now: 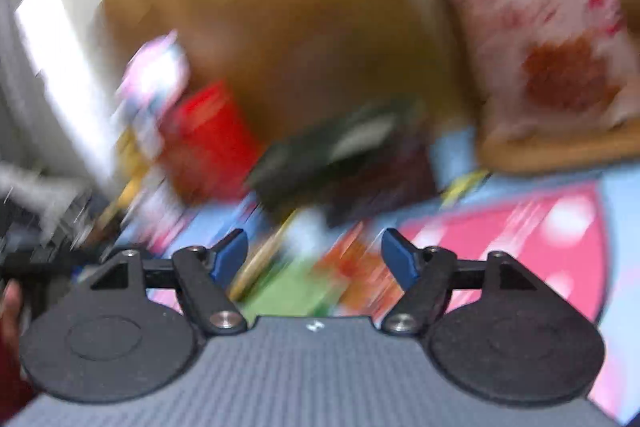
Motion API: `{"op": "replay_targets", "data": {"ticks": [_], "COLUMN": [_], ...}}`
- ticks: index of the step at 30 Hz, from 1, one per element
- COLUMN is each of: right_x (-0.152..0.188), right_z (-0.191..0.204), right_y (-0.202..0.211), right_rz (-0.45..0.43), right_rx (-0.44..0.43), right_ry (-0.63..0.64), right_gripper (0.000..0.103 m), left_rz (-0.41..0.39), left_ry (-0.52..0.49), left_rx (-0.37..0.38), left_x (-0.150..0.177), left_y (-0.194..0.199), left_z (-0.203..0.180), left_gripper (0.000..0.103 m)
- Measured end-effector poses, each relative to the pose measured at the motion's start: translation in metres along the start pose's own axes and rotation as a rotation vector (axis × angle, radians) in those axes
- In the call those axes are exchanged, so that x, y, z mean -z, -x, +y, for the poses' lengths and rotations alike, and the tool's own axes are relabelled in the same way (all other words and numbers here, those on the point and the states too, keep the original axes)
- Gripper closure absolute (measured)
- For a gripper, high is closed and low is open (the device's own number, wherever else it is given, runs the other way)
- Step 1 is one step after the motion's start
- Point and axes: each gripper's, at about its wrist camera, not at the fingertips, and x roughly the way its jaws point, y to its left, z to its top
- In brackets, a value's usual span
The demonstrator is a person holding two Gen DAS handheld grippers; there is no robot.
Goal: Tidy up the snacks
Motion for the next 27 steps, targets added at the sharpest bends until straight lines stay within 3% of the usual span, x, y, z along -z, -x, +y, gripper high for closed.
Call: {"op": "replay_targets", "data": {"ticks": [2,5,7,10,14,17,23,27], "right_x": [-0.03,-0.068,-0.08,-0.087,-0.077,-0.062,-0.023,-0.01], "right_z": [-0.022,-0.053,-0.068,-0.077,-0.076,-0.07,-0.027,-0.013], "right_y": [-0.019,-0.059,-0.082,-0.119,-0.16,-0.171,-0.147,-0.122], "right_rz": [-0.024,0.007,0.033,0.073,0.179,0.231,0.251,0.2], "right_rx": [0.037,0.006,0.017,0.054,0.08,0.08,0.013,-0.035], "right_ry": [-0.065,-0.196,-0.277,-0.296,-0.322,-0.343,-0.3,-0.311], "right_gripper": [0.026,0.026,0.026,0.026,0.035,0.037,0.035,0.031], "left_rz": [0.011,0.031,0.029,0.035,0.066,0.086,0.091,0.088], "left_ry": [-0.003,0.02,0.057,0.096,0.123,0.151,0.093,0.118], "left_rx": [-0.033,-0.065,-0.06,-0.077,-0.105,-0.1,-0.132,-0.069], "left_x": [-0.018,-0.036,-0.044,-0.048,-0.049,-0.052,-0.056,-0.055], "left_y": [-0.025,-0.057,-0.071,-0.085,-0.101,-0.105,-0.098,-0.077], "left_z": [-0.002,-0.001,0.005,0.01,0.023,0.035,0.047,0.054], "left_gripper": [0.016,0.018,0.018,0.023,0.044,0.051,0.048,0.041]}}
